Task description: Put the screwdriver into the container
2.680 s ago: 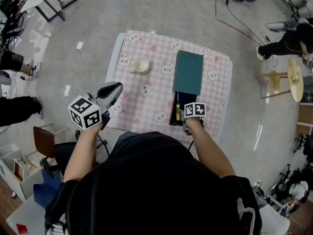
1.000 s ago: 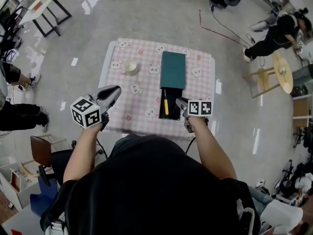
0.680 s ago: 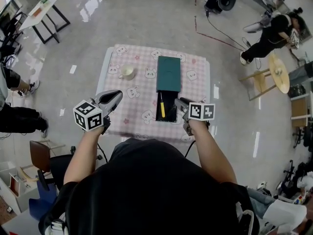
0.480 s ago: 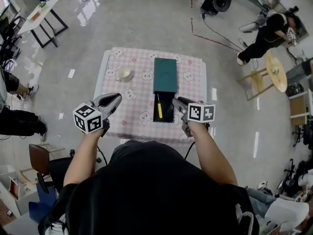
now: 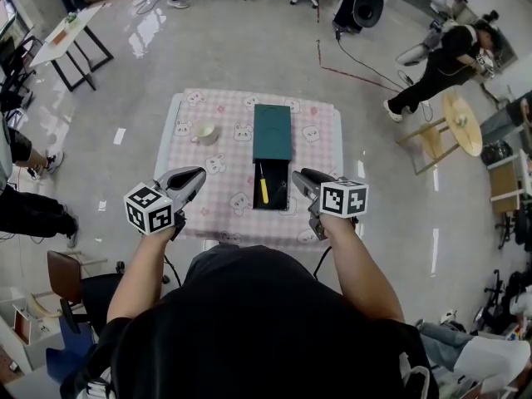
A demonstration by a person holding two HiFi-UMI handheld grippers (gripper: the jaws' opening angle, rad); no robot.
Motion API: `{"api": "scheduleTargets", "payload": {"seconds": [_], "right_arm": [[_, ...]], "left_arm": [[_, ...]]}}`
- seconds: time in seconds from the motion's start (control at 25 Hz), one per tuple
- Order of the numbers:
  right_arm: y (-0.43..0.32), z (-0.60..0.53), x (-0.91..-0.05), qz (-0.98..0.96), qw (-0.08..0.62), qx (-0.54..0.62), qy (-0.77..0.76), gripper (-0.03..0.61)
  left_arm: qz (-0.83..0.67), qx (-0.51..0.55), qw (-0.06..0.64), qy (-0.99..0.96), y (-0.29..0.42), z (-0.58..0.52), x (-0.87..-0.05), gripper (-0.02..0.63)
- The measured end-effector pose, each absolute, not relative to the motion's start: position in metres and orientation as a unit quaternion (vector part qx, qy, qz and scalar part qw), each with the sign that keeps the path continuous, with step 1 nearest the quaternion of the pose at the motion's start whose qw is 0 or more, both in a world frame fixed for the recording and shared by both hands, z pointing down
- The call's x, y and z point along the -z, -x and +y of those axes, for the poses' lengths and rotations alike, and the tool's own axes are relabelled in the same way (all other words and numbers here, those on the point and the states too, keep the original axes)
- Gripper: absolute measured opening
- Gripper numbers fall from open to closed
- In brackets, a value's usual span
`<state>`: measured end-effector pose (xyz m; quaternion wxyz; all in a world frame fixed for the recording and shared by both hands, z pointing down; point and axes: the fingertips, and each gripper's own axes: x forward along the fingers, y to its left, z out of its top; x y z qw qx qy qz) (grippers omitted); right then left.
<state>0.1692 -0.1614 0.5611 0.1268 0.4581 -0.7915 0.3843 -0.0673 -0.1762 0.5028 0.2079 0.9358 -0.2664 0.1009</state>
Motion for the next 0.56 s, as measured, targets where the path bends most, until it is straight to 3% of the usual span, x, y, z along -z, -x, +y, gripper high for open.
{"api": "scheduleTargets", "payload": {"seconds": [0.56], "right_arm": [[-0.187,-0.137,-0.558,-0.793,0.113,-0.381,-0.462,0.153]], "left_arm": [[-0.274,-0.104,0.204,-0.934,0.061,-0.154,-0.498,0.011]]}}
